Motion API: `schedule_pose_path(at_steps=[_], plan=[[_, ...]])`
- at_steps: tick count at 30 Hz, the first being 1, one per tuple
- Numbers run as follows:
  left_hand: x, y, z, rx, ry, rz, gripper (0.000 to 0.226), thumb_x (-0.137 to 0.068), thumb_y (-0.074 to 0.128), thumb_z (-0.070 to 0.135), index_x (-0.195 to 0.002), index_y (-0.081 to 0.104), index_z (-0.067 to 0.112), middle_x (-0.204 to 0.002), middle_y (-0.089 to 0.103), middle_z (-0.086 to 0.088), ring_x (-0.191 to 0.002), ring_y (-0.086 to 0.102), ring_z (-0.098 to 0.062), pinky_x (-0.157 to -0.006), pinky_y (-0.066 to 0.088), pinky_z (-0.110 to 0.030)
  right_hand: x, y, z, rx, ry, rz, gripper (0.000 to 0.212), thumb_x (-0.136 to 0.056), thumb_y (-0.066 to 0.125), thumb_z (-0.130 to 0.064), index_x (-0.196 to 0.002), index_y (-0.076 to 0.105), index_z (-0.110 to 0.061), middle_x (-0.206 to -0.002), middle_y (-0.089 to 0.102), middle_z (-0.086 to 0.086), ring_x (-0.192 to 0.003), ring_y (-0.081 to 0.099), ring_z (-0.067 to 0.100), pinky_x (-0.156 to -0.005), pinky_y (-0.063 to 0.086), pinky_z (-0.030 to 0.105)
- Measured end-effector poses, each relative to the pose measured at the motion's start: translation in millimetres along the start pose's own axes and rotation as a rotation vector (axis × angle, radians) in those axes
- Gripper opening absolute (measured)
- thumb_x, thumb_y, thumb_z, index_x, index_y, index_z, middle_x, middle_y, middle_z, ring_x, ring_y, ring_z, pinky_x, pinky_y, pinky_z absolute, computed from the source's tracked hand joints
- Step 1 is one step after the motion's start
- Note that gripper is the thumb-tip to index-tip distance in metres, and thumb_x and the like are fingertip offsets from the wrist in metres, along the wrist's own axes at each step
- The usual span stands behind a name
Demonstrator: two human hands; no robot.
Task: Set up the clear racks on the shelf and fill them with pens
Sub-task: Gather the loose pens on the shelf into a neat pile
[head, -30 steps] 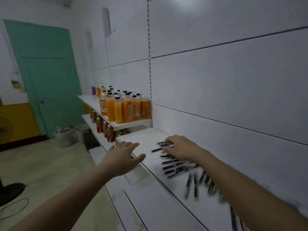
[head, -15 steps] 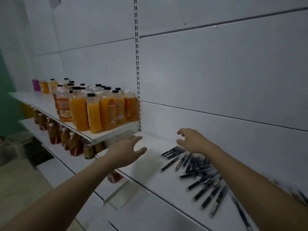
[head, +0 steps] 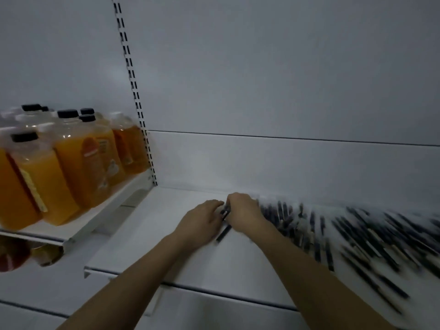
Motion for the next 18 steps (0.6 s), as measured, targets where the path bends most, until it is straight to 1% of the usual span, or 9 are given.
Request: schedule_pose_path(at_steps=[2,3,5,7,10,12,14,16,18], plan=[[-10.9,2.0,-5.1,0.036,0.008,-0.019,0.033,-0.101,0.047,0.028,-0.133,0.054,0.025,-0.133,0.059,0.006,-0.116,0.056,-0.015,-0.096,0.044,-0.032,-12.3,4.7,-1.3,-0.045,-0.002,0.029,0.019,-0.091,0.053,-0.004,-0.109,0.061,-0.007,-0.113,0.061,0.011,-0.101,0.060,0.027,-0.078,0.047,0.032],[-16.2,1.1,-7.6,0.045,0.021,-0.016,0.032,-0.101,0.047,0.029,-0.132,0.055,0.026,-0.131,0.059,0.006,-0.114,0.056,-0.013,-0.096,0.045,-0.031,-18.8,5.2,-1.9,-0.076,-0.002,0.048,0.018,-0.092,0.051,-0.004,-0.108,0.060,-0.006,-0.114,0.060,0.012,-0.100,0.059,0.027,-0.078,0.046,0.033],[-29.9,-5.2,-12.8,0.037,0.045,0.008,0.032,-0.101,0.048,0.028,-0.130,0.058,0.026,-0.129,0.062,0.006,-0.113,0.057,-0.014,-0.097,0.045,-0.034,-30.3,4.8,-3.4,-0.121,-0.003,0.084,0.017,-0.092,0.052,-0.006,-0.108,0.059,-0.006,-0.115,0.059,0.014,-0.101,0.059,0.029,-0.077,0.044,0.033],[-44.2,-9.6,-15.9,0.035,0.059,0.021,0.029,-0.100,0.048,0.027,-0.124,0.064,0.026,-0.117,0.067,0.004,-0.104,0.061,-0.016,-0.094,0.048,-0.039,-36.7,5.5,-0.8,-0.158,0.002,0.115,0.016,-0.093,0.056,-0.008,-0.108,0.060,-0.007,-0.115,0.060,0.014,-0.101,0.059,0.029,-0.075,0.043,0.032],[-59.3,-8.5,-20.3,0.080,0.067,0.030,0.034,-0.094,0.047,0.038,-0.119,0.067,0.029,-0.108,0.067,0.004,-0.097,0.059,-0.017,-0.089,0.049,-0.042,-36.1,3.5,7.8,-0.222,-0.011,0.156,0.014,-0.092,0.060,-0.007,-0.106,0.063,-0.008,-0.111,0.063,0.010,-0.096,0.061,0.026,-0.072,0.044,0.031],[-65.2,-3.9,-25.4,0.084,0.081,0.054,0.034,-0.092,0.051,0.043,-0.119,0.067,0.030,-0.108,0.064,0.006,-0.098,0.056,-0.018,-0.090,0.048,-0.038,-31.0,-0.3,13.2,-0.275,-0.019,0.182,0.013,-0.092,0.059,-0.005,-0.105,0.063,-0.008,-0.108,0.062,0.009,-0.094,0.059,0.025,-0.075,0.047,0.033],[-67.6,-0.4,-31.0,0.096,0.085,0.058,0.031,-0.093,0.060,0.037,-0.123,0.065,0.029,-0.109,0.060,0.007,-0.098,0.055,-0.014,-0.086,0.044,-0.029,-27.6,0.4,20.9,-0.280,0.008,0.194,0.014,-0.093,0.053,-0.002,-0.101,0.059,-0.012,-0.107,0.060,0.008,-0.090,0.057,0.024,-0.075,0.047,0.034],[-72.9,2.1,-34.4,0.110,0.090,0.040,0.033,-0.093,0.064,0.033,-0.126,0.063,0.027,-0.105,0.058,0.009,-0.086,0.053,-0.006,-0.077,0.040,-0.023,-28.7,1.7,27.7,-0.271,0.027,0.200,0.019,-0.094,0.050,0.000,-0.101,0.058,-0.016,-0.109,0.058,0.007,-0.089,0.055,0.021,-0.074,0.046,0.032],[-75.9,3.1,-34.6,0.120,0.106,0.034,0.033,-0.093,0.064,0.033,-0.125,0.062,0.028,-0.101,0.057,0.010,-0.077,0.050,-0.002,-0.071,0.037,-0.021,-31.7,2.4,32.0,-0.295,0.048,0.195,0.022,-0.095,0.051,-0.001,-0.107,0.060,-0.016,-0.112,0.059,0.006,-0.094,0.057,0.021,-0.082,0.049,0.035]])
Point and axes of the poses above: each hand's wrist, its own x-axis away from the middle knuckle, its own y-axis out of the palm, z = x × y, the point moved 6 cm from there along -x, towards the middle knuckle
